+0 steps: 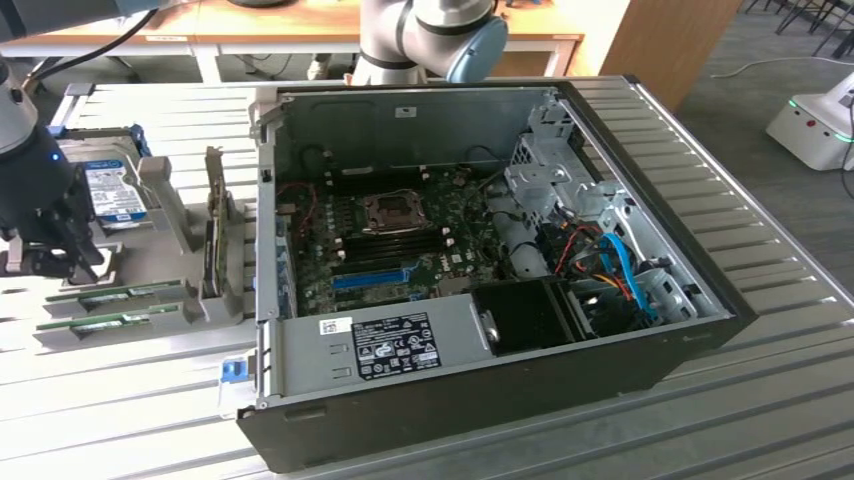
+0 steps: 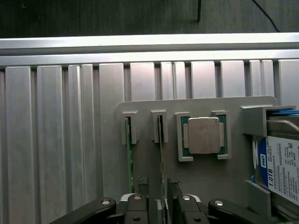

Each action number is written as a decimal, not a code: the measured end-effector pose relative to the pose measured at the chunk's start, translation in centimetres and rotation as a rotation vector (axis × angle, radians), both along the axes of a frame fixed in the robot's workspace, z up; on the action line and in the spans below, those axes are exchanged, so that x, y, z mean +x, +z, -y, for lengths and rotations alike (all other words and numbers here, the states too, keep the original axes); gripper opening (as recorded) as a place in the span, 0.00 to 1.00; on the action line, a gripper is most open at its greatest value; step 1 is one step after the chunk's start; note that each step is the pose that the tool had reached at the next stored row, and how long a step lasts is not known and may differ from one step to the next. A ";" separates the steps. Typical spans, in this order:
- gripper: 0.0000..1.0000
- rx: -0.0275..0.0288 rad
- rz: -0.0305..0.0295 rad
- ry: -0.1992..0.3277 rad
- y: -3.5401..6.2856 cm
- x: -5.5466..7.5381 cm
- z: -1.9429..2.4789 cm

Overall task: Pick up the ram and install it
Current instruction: 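Pick up the ram and move it above insertion slot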

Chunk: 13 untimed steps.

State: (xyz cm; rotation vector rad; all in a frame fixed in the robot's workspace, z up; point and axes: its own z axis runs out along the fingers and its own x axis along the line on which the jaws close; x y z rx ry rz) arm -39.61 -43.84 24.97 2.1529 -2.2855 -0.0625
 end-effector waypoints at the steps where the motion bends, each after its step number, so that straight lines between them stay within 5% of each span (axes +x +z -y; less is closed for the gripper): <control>1: 0.30 0.0000 0.0000 0.000 0.00 0.0 0.16; 13: 0.30 0.0001 0.0001 -0.004 0.00 0.0 2.43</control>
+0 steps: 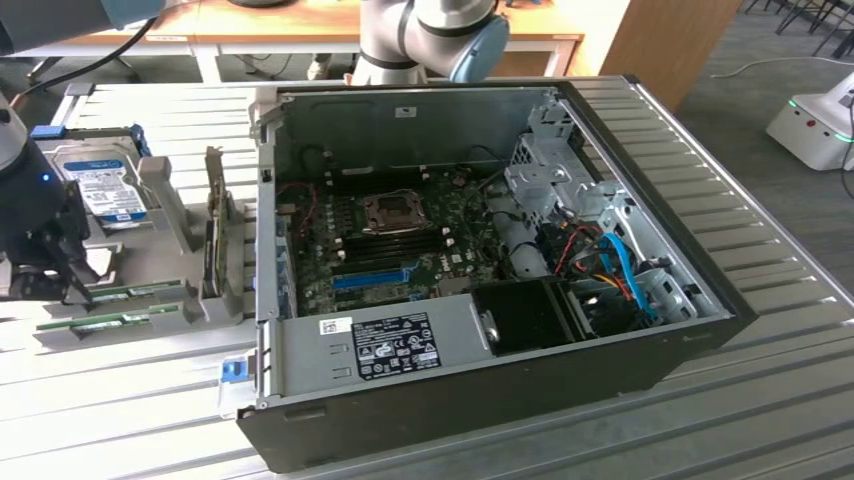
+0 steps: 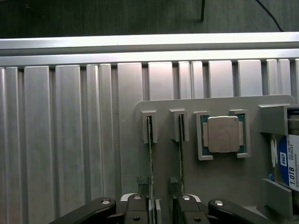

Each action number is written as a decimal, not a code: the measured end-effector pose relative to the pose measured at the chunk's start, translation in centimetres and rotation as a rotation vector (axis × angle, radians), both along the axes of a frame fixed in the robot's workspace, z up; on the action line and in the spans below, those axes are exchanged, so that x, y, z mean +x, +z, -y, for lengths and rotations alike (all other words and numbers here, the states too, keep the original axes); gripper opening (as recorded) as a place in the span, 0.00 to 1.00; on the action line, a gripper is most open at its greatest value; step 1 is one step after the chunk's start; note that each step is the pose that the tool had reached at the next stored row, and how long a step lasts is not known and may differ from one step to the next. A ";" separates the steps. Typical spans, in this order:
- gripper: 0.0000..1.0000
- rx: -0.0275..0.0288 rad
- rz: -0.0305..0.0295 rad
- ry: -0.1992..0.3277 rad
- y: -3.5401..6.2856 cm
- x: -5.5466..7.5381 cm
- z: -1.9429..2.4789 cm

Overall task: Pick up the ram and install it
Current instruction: 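Pick up the ram and move it above insertion slot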

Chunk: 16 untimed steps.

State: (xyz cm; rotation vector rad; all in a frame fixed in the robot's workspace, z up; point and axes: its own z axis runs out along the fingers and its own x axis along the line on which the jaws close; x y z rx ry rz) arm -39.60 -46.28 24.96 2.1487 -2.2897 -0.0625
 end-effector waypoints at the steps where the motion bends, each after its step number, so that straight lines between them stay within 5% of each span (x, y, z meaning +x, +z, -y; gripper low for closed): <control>1: 0.30 -0.0001 0.0000 -0.001 0.00 0.0 0.17; 4: 0.30 -0.0001 -0.0001 -0.002 0.01 0.0 0.58; 16: 0.30 -0.0001 0.0001 -0.002 -0.58 0.0 0.63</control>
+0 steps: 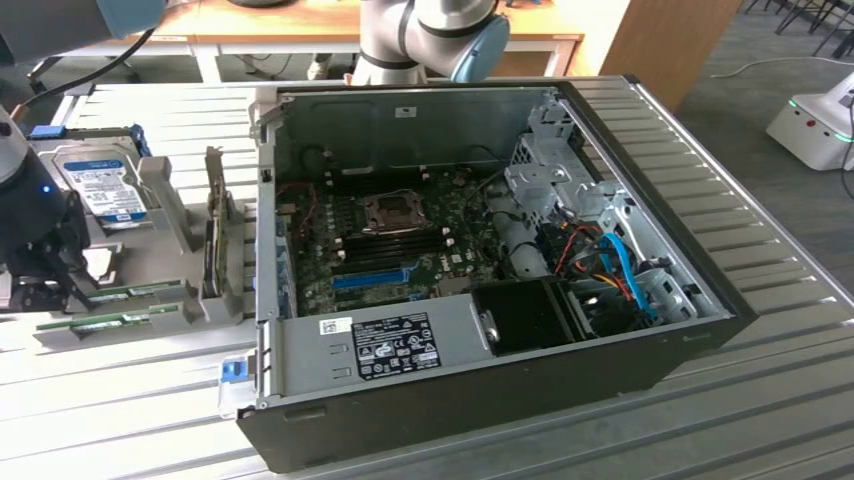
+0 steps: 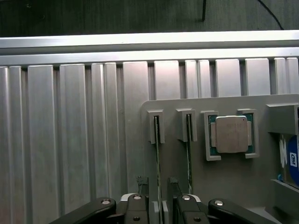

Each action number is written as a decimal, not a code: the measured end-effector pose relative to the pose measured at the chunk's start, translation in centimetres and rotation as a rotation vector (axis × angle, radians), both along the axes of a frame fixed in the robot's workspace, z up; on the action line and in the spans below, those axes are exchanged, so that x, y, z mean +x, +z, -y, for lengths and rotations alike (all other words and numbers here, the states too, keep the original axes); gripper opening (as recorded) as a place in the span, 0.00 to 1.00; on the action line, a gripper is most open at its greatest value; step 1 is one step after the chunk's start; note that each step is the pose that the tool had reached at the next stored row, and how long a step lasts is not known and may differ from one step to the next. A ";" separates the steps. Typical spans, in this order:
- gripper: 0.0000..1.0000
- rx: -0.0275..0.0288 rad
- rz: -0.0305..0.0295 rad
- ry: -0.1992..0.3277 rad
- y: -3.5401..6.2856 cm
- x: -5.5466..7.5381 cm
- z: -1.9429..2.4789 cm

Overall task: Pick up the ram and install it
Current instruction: 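Pick up the ram and move it above insertion slot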

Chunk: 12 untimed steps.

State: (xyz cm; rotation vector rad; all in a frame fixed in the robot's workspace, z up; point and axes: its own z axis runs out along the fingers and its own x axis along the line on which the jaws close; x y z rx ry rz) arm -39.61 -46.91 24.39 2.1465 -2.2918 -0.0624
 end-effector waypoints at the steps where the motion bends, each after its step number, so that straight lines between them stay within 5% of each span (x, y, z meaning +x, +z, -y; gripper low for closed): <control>1: 0.30 0.0000 0.0000 0.000 -0.11 0.0 0.01; 12: 0.30 0.0000 0.0000 0.000 -1.21 0.0 0.06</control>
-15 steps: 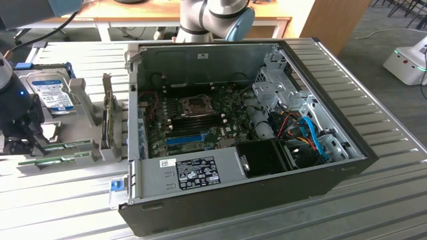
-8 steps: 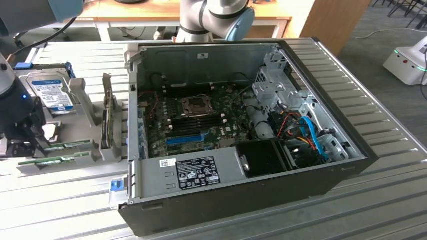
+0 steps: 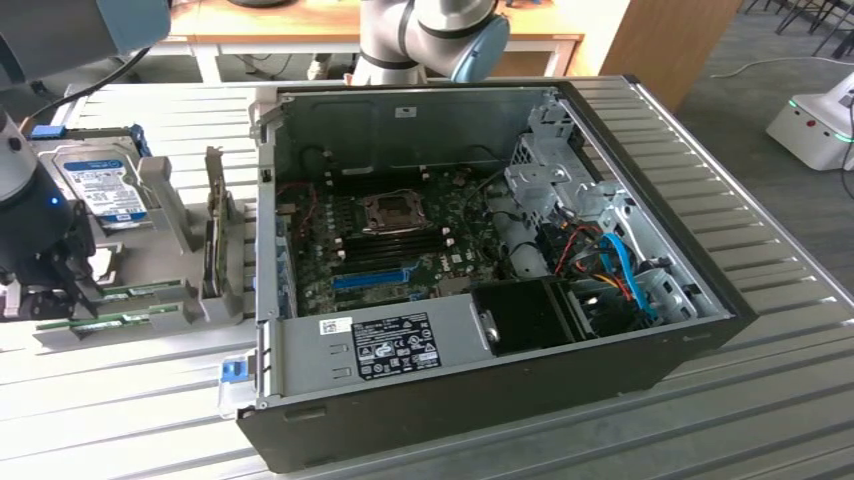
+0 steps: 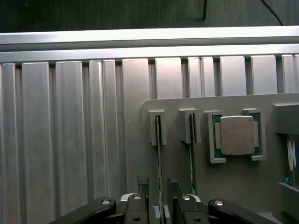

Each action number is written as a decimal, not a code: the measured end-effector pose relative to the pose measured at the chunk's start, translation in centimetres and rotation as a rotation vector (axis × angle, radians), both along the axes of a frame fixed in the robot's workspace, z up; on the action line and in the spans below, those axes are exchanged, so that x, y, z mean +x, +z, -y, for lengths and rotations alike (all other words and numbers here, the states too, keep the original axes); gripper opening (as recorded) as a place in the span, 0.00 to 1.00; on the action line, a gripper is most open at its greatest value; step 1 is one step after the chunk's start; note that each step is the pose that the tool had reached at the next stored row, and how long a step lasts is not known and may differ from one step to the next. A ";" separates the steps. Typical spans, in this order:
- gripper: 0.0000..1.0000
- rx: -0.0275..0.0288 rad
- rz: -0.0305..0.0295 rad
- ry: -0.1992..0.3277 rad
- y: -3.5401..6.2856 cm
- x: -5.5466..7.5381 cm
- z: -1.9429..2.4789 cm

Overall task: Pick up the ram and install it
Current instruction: 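Pick up the ram and move it above insertion slot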

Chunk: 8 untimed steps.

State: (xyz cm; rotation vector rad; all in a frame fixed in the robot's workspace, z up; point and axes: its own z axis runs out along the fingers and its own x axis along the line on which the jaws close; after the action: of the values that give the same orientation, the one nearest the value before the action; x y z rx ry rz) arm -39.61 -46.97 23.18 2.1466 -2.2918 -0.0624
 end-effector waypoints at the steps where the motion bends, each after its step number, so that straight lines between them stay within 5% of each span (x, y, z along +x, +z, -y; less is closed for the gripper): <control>1: 0.30 0.0000 0.0000 0.000 -0.12 0.0 0.01; 8: 0.30 0.0000 -0.0001 0.000 -0.81 0.0 0.06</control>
State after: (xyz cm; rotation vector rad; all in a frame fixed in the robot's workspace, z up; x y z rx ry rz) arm -39.61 -47.03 22.37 2.1465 -2.2917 -0.0624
